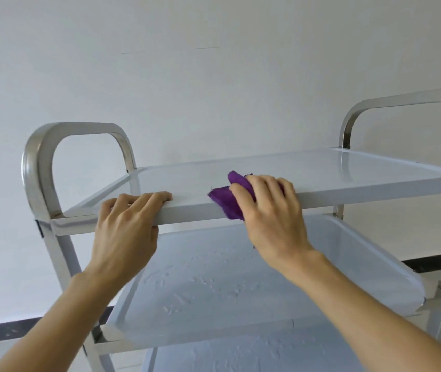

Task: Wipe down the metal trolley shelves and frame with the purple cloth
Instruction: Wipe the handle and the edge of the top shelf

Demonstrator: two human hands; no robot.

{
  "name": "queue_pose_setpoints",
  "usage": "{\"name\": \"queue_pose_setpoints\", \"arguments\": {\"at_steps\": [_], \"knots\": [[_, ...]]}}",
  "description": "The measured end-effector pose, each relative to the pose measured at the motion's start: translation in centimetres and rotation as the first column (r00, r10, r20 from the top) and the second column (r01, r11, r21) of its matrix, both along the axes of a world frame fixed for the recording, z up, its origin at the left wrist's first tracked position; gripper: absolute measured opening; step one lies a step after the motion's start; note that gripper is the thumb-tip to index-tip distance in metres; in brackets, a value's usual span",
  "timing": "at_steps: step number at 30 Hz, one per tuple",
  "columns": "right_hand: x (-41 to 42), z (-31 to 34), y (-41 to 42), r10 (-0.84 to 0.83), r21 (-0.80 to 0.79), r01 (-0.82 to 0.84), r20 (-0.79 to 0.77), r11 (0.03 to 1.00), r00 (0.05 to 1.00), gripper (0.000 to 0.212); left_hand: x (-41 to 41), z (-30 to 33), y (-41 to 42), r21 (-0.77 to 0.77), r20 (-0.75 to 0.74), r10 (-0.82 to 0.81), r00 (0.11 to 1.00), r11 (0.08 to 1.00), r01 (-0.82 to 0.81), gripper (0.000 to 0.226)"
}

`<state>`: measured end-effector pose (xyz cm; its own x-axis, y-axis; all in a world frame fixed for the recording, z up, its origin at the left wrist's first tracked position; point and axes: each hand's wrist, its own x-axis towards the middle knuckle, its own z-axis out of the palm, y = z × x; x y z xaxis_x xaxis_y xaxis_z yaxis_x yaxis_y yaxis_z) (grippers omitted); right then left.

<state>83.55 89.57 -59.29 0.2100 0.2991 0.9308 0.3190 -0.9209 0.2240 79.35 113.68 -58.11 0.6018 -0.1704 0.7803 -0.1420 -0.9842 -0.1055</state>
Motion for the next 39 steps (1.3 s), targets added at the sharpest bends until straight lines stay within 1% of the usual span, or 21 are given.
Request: {"name": "queue_pose_setpoints", "arguments": {"at_steps": [3, 6, 8, 12, 15, 17, 18, 19, 21, 22, 23, 25, 26, 28, 30, 32, 33, 34, 36, 38, 39], "knots": [[0.5, 0.2, -4.3, -0.02, -0.047, 0.02, 0.001, 0.999, 1.0, 0.037, 0.1, 0.3, 1.2, 0.007, -0.03, -0.019, 0.999, 1.0, 0.019, 0.053], [0.9, 0.1, -8.9, -0.091, 0.012, 0.091, -0.048, 0.996, 0.995, 0.042, 0.4, 0.0, 0.8, -0.053, -0.008, -0.06, 0.998, 0.997, 0.059, 0.054], [1.1, -0.1, -9.3, -0.112, 0.054, 0.117, -0.085, 0.992, 0.99, 0.042, 0.6, -0.3, 0.2, -0.088, 0.022, -0.075, 0.997, 0.993, 0.077, 0.054], [1.0, -0.1, -4.2, -0.1, 0.09, 0.099, 0.013, 0.991, 0.995, 0.017, 1.1, -0.5, -0.5, -0.109, 0.063, -0.074, 0.995, 0.991, 0.081, 0.051], [0.6, 0.1, 2.0, -0.069, 0.044, 0.066, 0.067, 0.997, 0.995, 0.014, 1.3, -0.4, -0.6, -0.121, 0.043, -0.097, 0.994, 0.987, 0.102, 0.05], [-0.1, 0.3, 5.0, -0.057, -0.007, 0.057, 0.028, 0.998, 0.998, 0.018, 1.0, -0.4, -0.3, -0.133, 0.001, -0.122, 0.992, 0.984, 0.121, 0.051], [-0.4, 0.4, 5.7, -0.06, -0.038, 0.058, -0.032, 0.998, 0.998, 0.022, 0.8, -0.2, -0.1, -0.141, -0.023, -0.144, 0.989, 0.98, 0.139, 0.052], [-0.6, 0.6, 5.8, -0.062, -0.072, 0.055, -0.107, 0.996, 0.992, 0.031, 0.4, -0.1, 0.2, -0.159, -0.051, -0.174, 0.984, 0.974, 0.164, 0.054], [-0.9, 1.1, 4.8, -0.023, -0.153, -0.021, -0.281, 0.988, 0.959, 0.061, -0.3, 0.4, 0.8, -0.23, -0.11, -0.246, 0.963, 0.949, 0.216, 0.063], [-1.3, 1.7, 4.1, 0.029, -0.162, -0.1, -0.393, 0.982, 0.919, 0.078, -0.6, 0.6, 1.0, -0.267, -0.122, -0.285, 0.951, 0.932, 0.246, 0.067], [-1.6, 2.5, 3.6, 0.104, -0.122, -0.193, -0.517, 0.974, 0.849, 0.094, -1.0, 0.8, 1.1, -0.298, -0.119, -0.326, 0.938, 0.913, 0.279, 0.07], [-2.0, 4.4, 2.8, 0.267, 0.044, -0.335, -0.705, 0.941, 0.657, 0.117, -1.7, 1.1, 0.5, -0.321, -0.089, -0.404, 0.911, 0.877, 0.357, 0.068], [-1.9, 5.1, 2.4, 0.327, 0.115, -0.374, -0.751, 0.92, 0.573, 0.123, -1.9, 1.1, -0.1, -0.292, -0.082, -0.434, 0.897, 0.871, 0.394, 0.064], [-1.8, 6.2, 1.5, 0.398, 0.216, -0.4, -0.797, 0.891, 0.455, 0.13, -2.0, 1.0, -1.3, -0.192, -0.101, -0.455, 0.885, 0.881, 0.432, 0.057], [-1.6, 6.8, 0.5, 0.475, 0.322, -0.42, -0.814, 0.848, 0.335, 0.132, -1.7, 1.0, -2.1, -0.104, -0.128, -0.426, 0.896, 0.904, 0.415, 0.053], [-1.2, 6.8, -0.8, 0.539, 0.399, -0.436, -0.8, 0.806, 0.264, 0.133, -1.4, 1.2, -2.6, -0.022, -0.124, -0.371, 0.92, 0.928, 0.371, 0.05], [-1.1, 6.6, -1.6, 0.57, 0.434, -0.432, -0.78, 0.791, 0.26, 0.132, -1.3, 1.3, -2.9, 0.011, -0.118, -0.345, 0.931, 0.937, 0.349, 0.048], [-0.9, 6.5, -2.6, 0.589, 0.455, -0.418, -0.757, 0.786, 0.283, 0.129, -1.3, 1.5, -3.3, 0.04, -0.109, -0.323, 0.94, 0.944, 0.329, 0.047], [-0.8, 6.0, -4.5, 0.548, 0.424, -0.366, -0.748, 0.828, 0.375, 0.115, -1.3, 2.2, -4.4, 0.087, -0.078, -0.27, 0.96, 0.957, 0.277, 0.045], [-1.0, 5.2, -5.6, 0.383, 0.231, -0.332, -0.759, 0.915, 0.526, 0.082, -1.0, 2.8, -5.7, 0.107, -0.033, -0.223, 0.974, 0.968, 0.225, 0.05], [-1.1, 4.8, -5.9, 0.307, 0.129, -0.32, -0.735, 0.939, 0.604, 0.071, -0.7, 3.0, -6.5, 0.101, -0.016, -0.22, 0.975, 0.97, 0.221, 0.055]]}}
